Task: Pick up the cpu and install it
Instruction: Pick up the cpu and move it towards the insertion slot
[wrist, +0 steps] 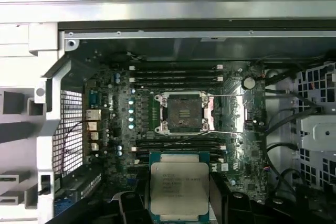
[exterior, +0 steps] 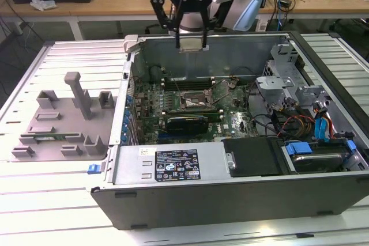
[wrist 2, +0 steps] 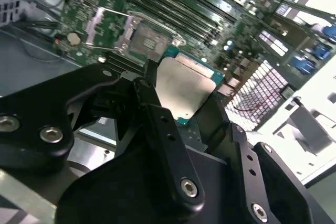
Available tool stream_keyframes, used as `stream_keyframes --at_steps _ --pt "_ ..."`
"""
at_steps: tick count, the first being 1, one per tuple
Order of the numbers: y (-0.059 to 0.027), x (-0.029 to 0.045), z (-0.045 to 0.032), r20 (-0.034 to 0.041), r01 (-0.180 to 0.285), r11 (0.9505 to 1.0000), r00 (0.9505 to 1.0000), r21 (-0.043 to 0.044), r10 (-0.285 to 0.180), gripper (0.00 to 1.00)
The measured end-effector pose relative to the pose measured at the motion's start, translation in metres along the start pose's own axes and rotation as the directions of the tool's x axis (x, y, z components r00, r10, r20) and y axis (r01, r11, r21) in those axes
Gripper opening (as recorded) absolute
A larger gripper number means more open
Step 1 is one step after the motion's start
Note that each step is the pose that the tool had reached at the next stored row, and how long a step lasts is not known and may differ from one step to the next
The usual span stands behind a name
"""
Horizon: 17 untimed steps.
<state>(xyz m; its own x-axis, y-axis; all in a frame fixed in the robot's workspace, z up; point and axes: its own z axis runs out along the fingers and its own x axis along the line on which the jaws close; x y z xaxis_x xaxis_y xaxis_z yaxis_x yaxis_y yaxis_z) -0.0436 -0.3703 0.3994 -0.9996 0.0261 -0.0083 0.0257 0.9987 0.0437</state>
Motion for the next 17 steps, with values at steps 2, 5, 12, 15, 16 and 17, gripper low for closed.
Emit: stream_keyframes --at_steps 2,5,12,15,16,17 --pt "0.0003 -0.011 0.0001 0.0 0.0 1.0 1.0 0.0 0.0 0.54" --pt "0.0006 -0.0223 0.0002 0.0 0.0 1.0 1.0 0.0 0.0 0.54" --pt "0.001 -0.0401 0.0004 0.0 0.0 1.0 1.0 0.0 0.0 0.54" --pt "0.001 -0.0401 0.0025 0.0002 0.0 1.0 1.0 -0.0003 0.0 0.54" --pt "0.0009 -0.0397 0.004 0.0001 0.0 1.0 1.0 0.0 0.0 0.54" --pt "0.0006 -0.0374 0.0086 0.0 0.0 1.0 1.0 0.0 0.0 0.54"
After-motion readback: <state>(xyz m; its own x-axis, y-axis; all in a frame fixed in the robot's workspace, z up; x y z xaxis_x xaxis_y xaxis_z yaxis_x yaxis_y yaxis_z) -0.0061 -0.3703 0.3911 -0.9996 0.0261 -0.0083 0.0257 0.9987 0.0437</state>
